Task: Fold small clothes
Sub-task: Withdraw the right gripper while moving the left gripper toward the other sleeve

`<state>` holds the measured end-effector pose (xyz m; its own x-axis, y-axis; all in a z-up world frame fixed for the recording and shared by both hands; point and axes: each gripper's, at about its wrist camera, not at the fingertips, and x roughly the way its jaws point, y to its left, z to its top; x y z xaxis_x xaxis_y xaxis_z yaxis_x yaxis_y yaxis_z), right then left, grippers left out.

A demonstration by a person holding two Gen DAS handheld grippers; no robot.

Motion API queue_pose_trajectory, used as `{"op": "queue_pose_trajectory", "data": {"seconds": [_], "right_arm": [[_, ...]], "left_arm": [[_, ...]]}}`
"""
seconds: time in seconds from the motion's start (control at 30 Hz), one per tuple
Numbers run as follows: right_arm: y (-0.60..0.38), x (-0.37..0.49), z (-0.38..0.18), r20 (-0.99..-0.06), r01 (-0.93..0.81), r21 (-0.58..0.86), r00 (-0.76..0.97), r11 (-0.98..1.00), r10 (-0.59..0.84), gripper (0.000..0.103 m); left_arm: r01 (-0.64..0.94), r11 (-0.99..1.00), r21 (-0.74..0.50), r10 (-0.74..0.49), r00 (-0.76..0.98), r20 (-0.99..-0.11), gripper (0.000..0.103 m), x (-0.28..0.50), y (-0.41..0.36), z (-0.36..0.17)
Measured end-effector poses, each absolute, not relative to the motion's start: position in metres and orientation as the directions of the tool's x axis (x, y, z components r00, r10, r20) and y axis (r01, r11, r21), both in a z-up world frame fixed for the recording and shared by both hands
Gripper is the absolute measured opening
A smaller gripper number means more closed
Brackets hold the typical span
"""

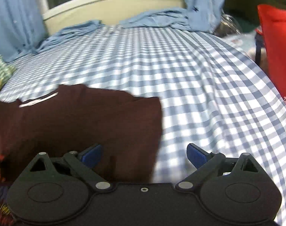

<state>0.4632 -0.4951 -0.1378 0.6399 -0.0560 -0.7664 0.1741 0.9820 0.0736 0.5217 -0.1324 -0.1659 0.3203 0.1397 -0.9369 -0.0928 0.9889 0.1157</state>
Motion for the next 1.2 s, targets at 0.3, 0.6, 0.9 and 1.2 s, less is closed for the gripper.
{"op": "queue_pose_trajectory", "data": {"seconds": [0.3, 0.6, 0.9, 1.2], "right_arm": [[-0.507, 0.391, -0.147, -0.713, 0.129, -0.004, 0.695, 0.992, -0.093, 0.102], [-0.459, 0.361, -0.19, -0.703, 0.05, -0.153, 0.697, 0.987, -0.144, 0.102], [-0.467, 0.371, -0.189, -0.606, 0.372, -0.193, 0.683, 0.908, -0.408, 0.102], [-0.478, 0.359, -0.187, -0.697, 0.291, -0.136, 0.652, 0.947, -0.3, 0.102]], "left_arm": [[-0.245, 0.966, 0.087, 0.156, 0.278, -0.948, 0.103, 0.519, -0.121, -0.18], [-0.258, 0.958, 0.127, 0.2, 0.276, -0.94, 0.103, 0.517, -0.13, -0.178], [-0.261, 0.955, 0.144, 0.221, 0.297, -0.929, 0.103, 0.516, -0.135, -0.177], [-0.297, 0.955, 0.029, 0.136, 0.348, -0.928, 0.102, 0.5, -0.119, -0.165]]}}
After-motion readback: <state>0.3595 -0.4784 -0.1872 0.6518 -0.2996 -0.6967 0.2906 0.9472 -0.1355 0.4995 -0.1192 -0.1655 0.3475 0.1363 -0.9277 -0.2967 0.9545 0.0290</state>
